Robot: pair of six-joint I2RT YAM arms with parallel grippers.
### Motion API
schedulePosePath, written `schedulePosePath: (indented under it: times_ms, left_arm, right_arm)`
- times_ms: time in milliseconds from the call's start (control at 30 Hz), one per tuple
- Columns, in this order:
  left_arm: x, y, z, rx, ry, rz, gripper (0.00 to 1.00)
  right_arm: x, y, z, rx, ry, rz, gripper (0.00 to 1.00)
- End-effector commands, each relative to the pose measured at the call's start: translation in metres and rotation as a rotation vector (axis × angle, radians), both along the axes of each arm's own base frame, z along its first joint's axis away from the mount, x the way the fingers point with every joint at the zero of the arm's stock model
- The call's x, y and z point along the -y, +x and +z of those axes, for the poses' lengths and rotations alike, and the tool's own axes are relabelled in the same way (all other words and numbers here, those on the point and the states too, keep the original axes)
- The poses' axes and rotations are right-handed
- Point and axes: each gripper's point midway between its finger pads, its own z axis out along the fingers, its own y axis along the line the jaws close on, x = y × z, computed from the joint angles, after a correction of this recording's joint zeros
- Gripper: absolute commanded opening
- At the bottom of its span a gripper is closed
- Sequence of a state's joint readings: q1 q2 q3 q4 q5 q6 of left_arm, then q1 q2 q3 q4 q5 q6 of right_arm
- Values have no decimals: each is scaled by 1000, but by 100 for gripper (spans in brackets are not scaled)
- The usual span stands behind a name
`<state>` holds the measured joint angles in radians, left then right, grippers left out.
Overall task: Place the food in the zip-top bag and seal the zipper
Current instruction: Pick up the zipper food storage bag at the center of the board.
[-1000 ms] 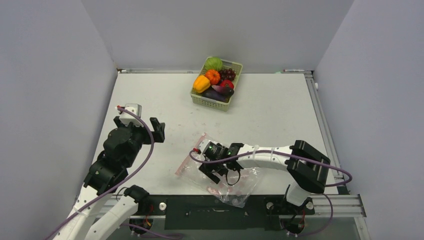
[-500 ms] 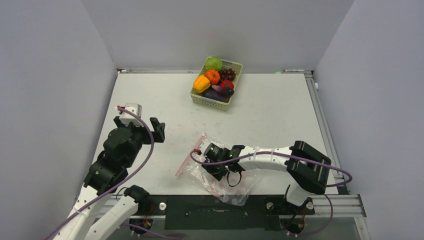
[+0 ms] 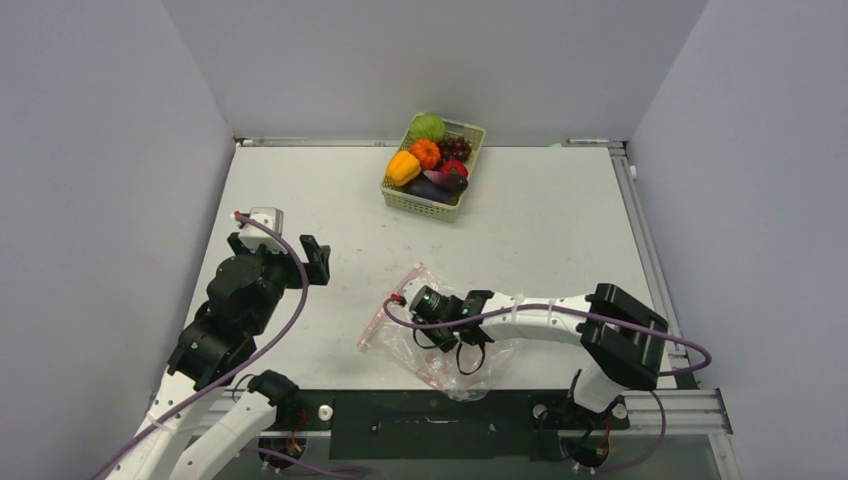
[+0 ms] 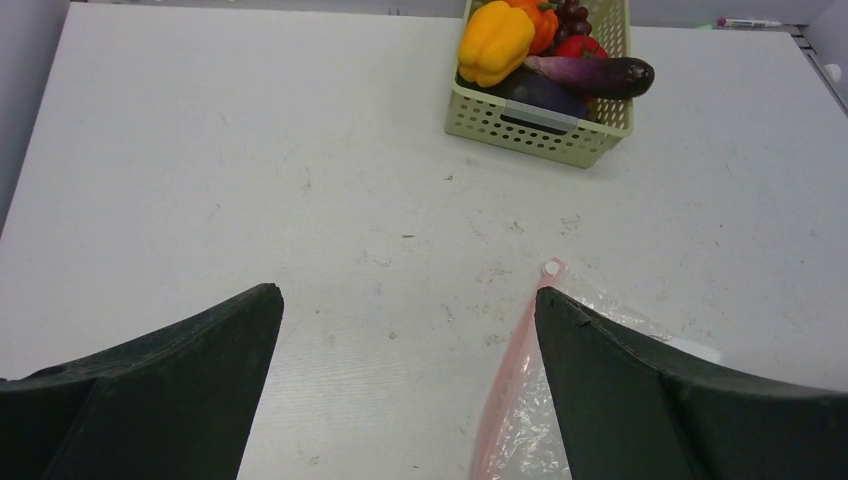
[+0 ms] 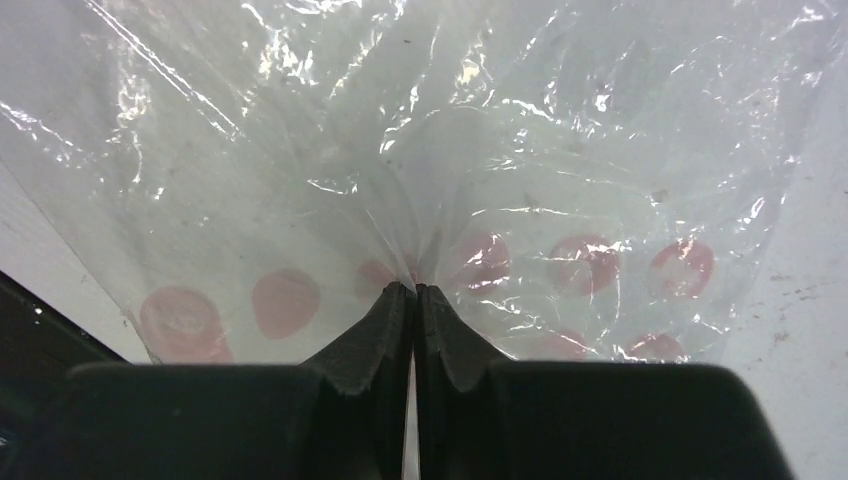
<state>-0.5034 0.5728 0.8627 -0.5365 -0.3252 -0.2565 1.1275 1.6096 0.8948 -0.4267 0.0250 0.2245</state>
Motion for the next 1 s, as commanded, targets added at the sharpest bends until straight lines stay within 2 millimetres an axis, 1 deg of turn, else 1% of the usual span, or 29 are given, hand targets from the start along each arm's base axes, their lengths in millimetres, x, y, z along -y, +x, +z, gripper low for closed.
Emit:
schedulePosePath:
  times_ms: [0,233,400,633,800,967]
  left_arm:
    - [2,1,5,13,-20,-2,96]
    - [3,2,4,9,-24,-8,96]
    - [1,4,4,2,-52,25,96]
    - [3,9,0,-33,-93,32,96]
    - [12,12,-2,-62,-141,-8,97]
    - [17,12,-5,-94,-192,-24,98]
  right_arm:
    - [2,11,27,86,41,-44,5]
    - [-4,15,56,137,106,-45,5]
    - [-6,18,77,190,153,-36,5]
    - [-8,23,110,277,247,-13,5]
    - [-9,23,134,341,326,28,5]
    - [-7,24,151,398,369,61,5]
